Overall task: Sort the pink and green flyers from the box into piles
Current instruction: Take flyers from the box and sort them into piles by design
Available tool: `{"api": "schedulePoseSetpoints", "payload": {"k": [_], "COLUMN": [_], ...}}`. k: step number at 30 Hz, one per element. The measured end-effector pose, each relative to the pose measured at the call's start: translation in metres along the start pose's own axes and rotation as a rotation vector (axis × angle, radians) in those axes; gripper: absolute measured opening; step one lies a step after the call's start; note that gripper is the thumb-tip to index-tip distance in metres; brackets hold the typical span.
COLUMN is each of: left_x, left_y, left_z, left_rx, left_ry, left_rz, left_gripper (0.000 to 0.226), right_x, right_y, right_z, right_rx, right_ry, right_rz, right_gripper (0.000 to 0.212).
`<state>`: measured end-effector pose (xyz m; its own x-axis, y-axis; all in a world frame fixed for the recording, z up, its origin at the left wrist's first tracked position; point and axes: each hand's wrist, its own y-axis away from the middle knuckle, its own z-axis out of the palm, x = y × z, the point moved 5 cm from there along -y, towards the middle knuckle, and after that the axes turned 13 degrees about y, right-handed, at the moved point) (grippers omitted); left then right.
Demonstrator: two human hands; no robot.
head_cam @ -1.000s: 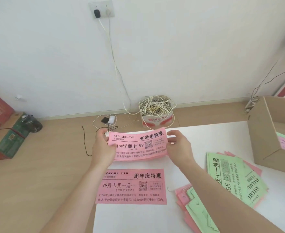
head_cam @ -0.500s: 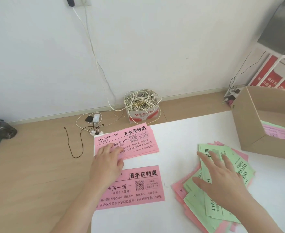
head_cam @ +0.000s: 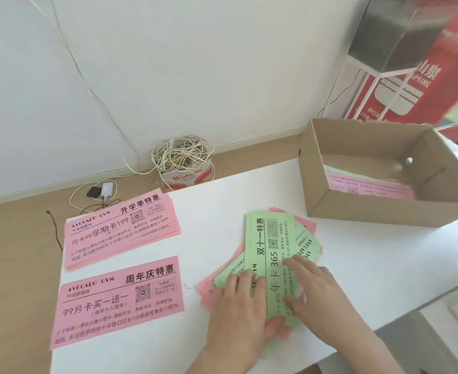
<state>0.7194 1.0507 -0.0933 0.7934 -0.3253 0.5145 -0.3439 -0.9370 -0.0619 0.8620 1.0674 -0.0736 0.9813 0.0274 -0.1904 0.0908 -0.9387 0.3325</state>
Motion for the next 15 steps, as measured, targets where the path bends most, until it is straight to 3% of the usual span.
{"api": "schedulePoseSetpoints", "payload": {"k": [3, 10, 13, 15], "left_x": [0.007, 0.031, 0.038, 0.04], "left_y": [0.001, -0.002, -0.006, -0.01], "left_z": [0.01, 0.019, 0.017, 0.016], "left_rx": [-0.015, 0.034, 0.059, 0.065], "left_ry": [-0.108, -0.182, -0.209, -0.2], "left_rz": [-0.123, -0.315, -0.344, -0.4], "left_gripper": [0.089, 0.074, 0.065, 0.067], "right_x": [0.005, 0.025, 0.036, 0.049], "right_y": [0.001, 0.003, -0.002, -0.014], "right_z": [0.003, 0.003, 0.003, -0.006], "right_rx": [0.068, 0.065, -0.026, 0.094], "right_ry": [-0.067, -0.142, -0.323, -0.295], "right_rz": [-0.057, -0.211, -0.257, -0.273], "right_gripper": [0.056, 0.047, 0.045, 0.05]}}
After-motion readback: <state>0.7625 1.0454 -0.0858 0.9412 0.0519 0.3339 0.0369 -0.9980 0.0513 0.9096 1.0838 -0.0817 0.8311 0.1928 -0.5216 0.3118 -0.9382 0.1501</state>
